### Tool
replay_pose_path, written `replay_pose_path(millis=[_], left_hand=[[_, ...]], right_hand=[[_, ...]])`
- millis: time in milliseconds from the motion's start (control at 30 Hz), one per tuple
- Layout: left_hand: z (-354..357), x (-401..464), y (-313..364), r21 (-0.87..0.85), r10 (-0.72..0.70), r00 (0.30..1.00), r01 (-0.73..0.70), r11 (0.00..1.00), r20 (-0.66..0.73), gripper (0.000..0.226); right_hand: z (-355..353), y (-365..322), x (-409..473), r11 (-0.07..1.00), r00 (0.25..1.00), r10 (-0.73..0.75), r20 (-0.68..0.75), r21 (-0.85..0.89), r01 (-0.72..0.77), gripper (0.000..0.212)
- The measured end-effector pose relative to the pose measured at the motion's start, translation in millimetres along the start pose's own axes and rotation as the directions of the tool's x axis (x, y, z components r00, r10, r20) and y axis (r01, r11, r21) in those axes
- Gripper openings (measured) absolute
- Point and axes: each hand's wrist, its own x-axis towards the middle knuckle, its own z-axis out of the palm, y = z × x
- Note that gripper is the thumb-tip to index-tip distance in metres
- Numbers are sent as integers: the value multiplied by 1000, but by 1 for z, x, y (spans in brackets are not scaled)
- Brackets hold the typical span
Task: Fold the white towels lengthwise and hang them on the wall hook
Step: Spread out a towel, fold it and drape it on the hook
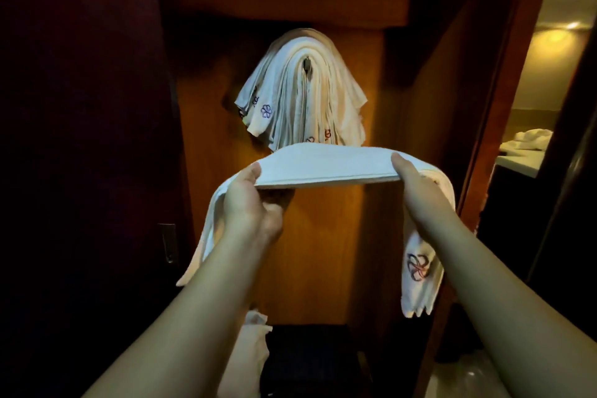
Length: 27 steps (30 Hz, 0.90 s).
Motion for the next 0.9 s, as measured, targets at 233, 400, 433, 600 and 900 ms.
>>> replay_pose_path(millis=[233, 400, 433, 600, 900], left_hand=[[-8, 15, 4, 462, 232, 961, -275, 843, 148, 14], [-11, 44, 23, 618, 253, 939, -343, 708, 231, 30], [-8, 53, 27, 614, 243, 941, -337, 714, 234, 30], [9, 103, 45, 530, 210, 938, -331, 781, 276, 21], [76, 203, 96, 484, 67, 821, -397, 780, 566, 64]], right_hand=[[4, 37, 13, 940, 994, 77, -73, 338, -48, 85], [8, 39, 32, 918, 993, 103, -65, 390, -70, 80], [12, 40, 40, 920, 993, 93, -65, 388, -61, 88], [32, 21, 67, 975, 1000, -13, -27, 223, 18, 46], [77, -60, 163, 934, 931, -353, -97, -97, 344, 58]])
